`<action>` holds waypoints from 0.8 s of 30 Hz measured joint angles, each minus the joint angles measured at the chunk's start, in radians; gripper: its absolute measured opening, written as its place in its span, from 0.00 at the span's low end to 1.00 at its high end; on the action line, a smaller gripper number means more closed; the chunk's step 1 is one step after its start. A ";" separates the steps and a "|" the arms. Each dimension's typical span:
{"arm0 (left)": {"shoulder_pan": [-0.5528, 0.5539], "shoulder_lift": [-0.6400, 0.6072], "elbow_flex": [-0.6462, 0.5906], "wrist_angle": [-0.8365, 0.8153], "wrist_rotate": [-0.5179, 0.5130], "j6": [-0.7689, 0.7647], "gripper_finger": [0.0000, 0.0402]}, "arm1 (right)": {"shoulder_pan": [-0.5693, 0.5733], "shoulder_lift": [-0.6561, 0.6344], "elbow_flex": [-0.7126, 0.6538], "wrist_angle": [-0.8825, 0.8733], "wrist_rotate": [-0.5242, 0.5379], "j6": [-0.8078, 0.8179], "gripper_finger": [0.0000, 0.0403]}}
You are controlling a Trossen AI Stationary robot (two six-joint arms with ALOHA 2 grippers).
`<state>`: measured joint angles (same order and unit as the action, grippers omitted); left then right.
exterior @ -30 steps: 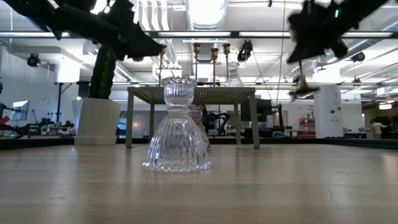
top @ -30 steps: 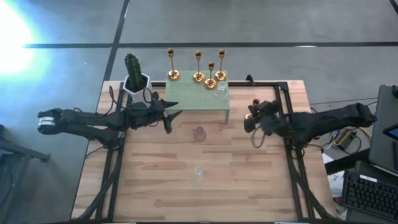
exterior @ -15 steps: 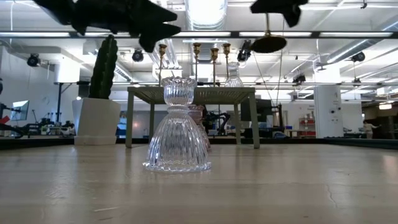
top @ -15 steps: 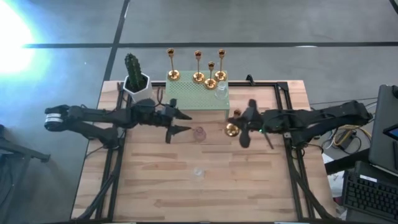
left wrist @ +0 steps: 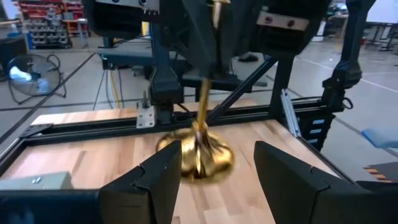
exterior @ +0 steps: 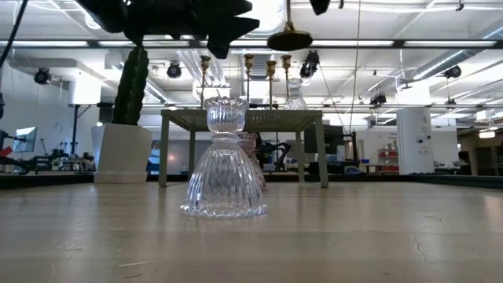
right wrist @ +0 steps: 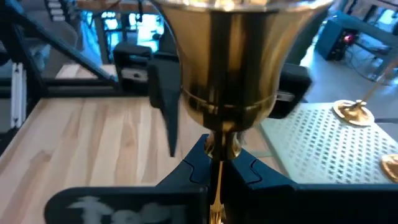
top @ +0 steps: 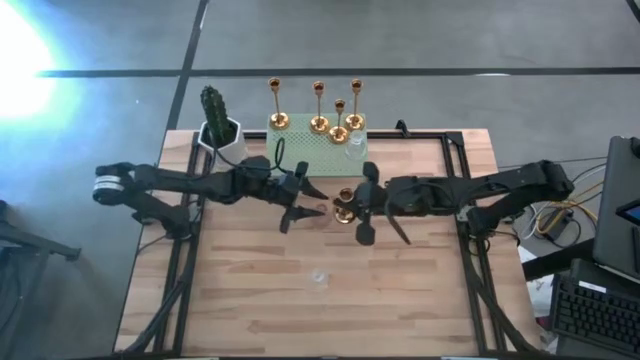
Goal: Pick & Place candle stick holders
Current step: Put the gold candle holder on the shelf
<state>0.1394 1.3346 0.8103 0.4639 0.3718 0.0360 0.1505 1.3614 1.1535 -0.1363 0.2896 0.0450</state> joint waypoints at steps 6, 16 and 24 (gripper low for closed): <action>-0.002 0.009 0.006 0.042 0.063 -0.007 0.51 | -0.008 0.057 0.046 0.025 -0.011 -0.026 0.02; -0.004 0.012 0.018 0.060 0.088 0.000 0.51 | -0.031 0.080 0.037 0.155 -0.089 -0.030 0.02; -0.004 0.013 0.018 0.118 0.088 0.002 0.51 | -0.033 0.081 0.035 0.192 -0.115 -0.029 0.02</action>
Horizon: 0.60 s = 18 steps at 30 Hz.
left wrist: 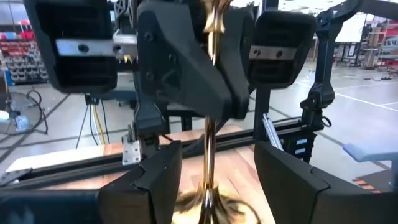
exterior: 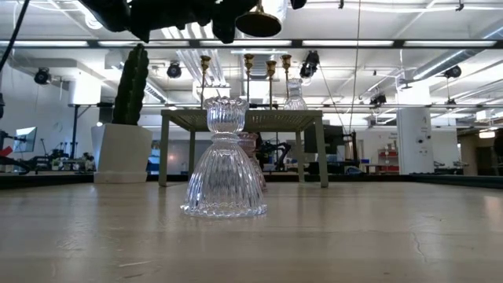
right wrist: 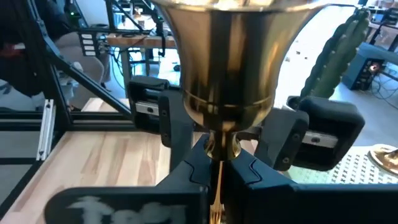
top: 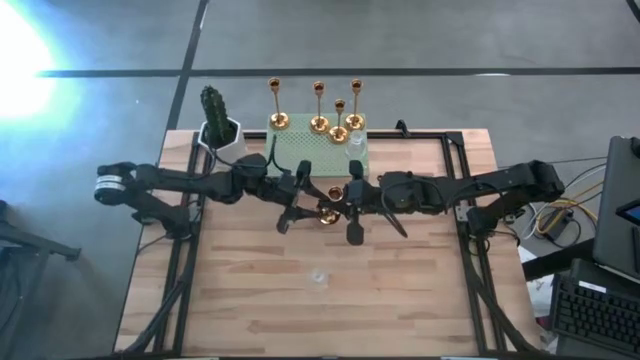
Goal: Pick & Place candle stick holders
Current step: Put the gold candle holder on the shelf
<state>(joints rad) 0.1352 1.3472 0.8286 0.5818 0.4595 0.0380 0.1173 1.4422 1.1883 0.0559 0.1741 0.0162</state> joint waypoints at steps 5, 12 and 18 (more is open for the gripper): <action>0.000 0.000 0.000 0.022 0.000 0.000 0.51 | -0.001 0.000 0.000 0.006 0.000 -0.001 0.02; 0.000 0.002 0.015 0.000 0.000 -0.001 0.51 | -0.007 0.000 -0.001 0.006 -0.007 -0.001 0.02; -0.001 0.067 0.100 -0.105 0.039 0.034 0.51 | -0.019 0.016 -0.002 0.002 -0.045 0.015 0.02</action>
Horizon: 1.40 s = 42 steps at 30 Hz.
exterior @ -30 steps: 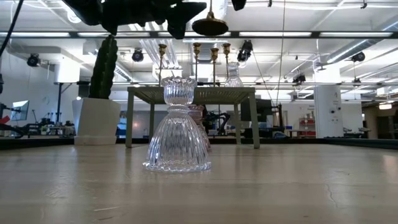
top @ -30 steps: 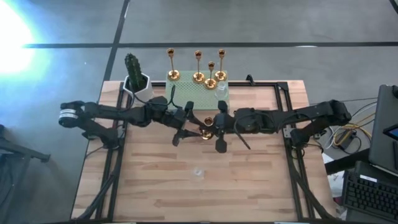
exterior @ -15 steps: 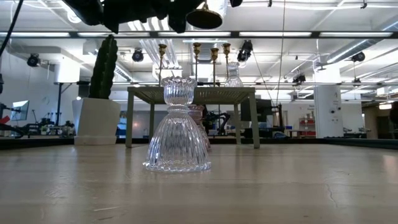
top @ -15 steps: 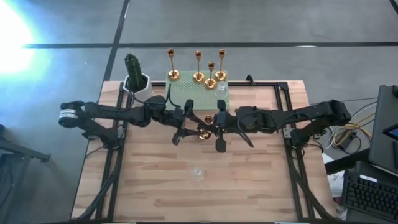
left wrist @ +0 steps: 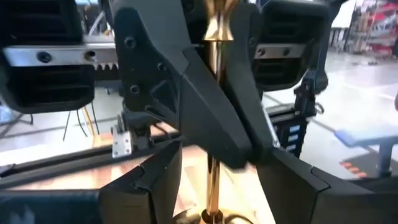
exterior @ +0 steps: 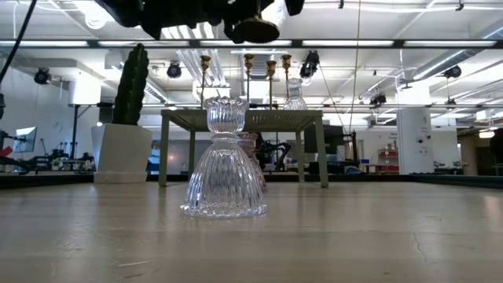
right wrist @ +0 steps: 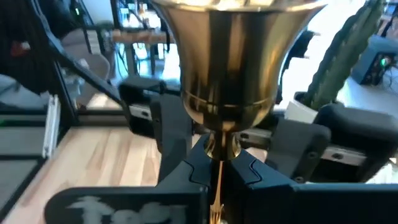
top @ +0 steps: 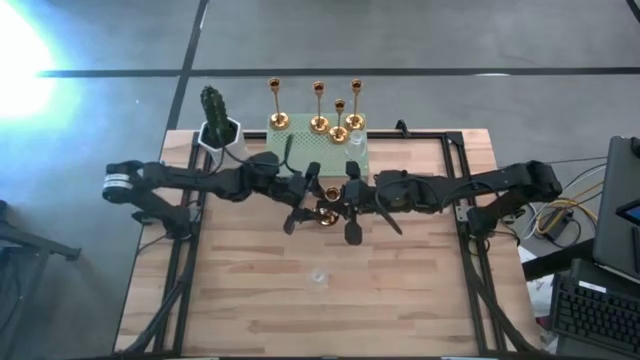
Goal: Pick & Place candle stick holders
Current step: Put the gold candle holder on the shelf
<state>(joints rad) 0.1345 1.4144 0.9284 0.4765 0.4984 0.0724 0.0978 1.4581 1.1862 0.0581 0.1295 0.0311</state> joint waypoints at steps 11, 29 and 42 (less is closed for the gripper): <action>0.000 -0.001 0.007 -0.013 0.000 0.021 0.42 | -0.001 -0.003 -0.005 -0.016 0.000 0.014 0.02; 0.000 0.006 0.008 -0.016 -0.122 0.033 0.05 | -0.002 -0.003 -0.005 -0.032 0.011 0.010 0.02; 0.003 0.000 0.007 -0.063 -0.179 0.036 0.05 | 0.002 -0.098 -0.005 -0.220 0.138 0.064 0.14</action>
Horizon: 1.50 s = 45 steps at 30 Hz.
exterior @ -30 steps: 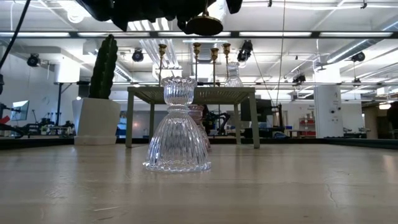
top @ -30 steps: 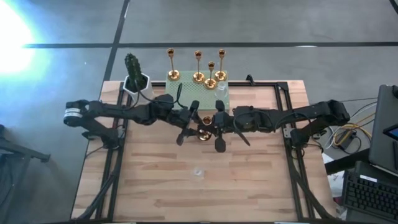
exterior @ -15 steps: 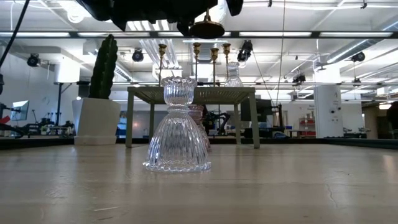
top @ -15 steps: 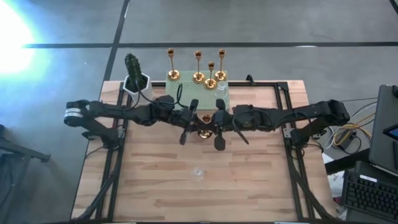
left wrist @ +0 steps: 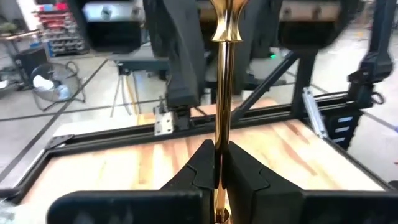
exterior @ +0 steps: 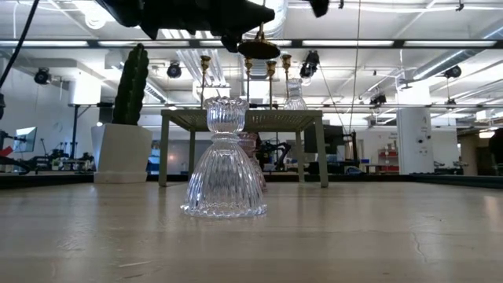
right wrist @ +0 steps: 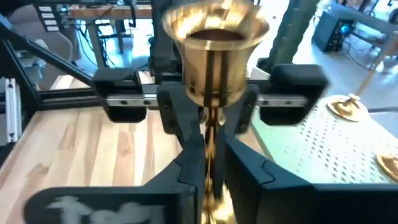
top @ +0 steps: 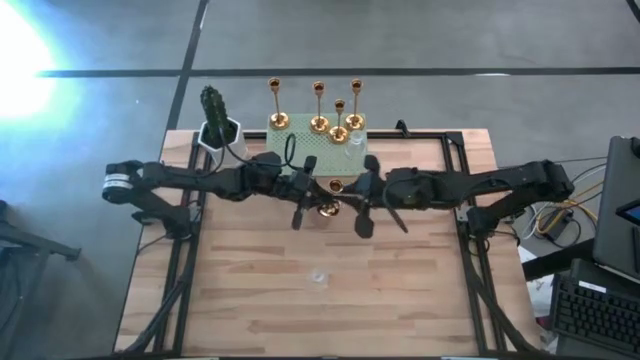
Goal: Pick & Place candle stick holders
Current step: Put the gold candle holder on the shelf
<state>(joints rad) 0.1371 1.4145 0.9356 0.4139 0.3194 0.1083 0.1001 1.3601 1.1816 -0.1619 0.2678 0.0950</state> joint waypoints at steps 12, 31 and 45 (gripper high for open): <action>-0.089 -0.043 -0.038 -0.032 -0.671 0.030 0.05 | 0.051 -0.229 -0.040 -0.497 0.286 0.300 0.36; -0.018 0.066 -0.155 0.399 -1.420 -0.084 0.05 | 0.175 -0.656 -0.471 -0.614 0.600 0.796 0.29; 0.070 0.244 -0.034 0.403 -1.428 -0.059 0.05 | 0.175 -0.704 -0.499 -0.618 0.599 0.744 0.32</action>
<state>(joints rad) 0.2068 1.6580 0.9016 0.8170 -1.1082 0.0493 0.2749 0.6563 0.6823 -0.7799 0.8669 0.8391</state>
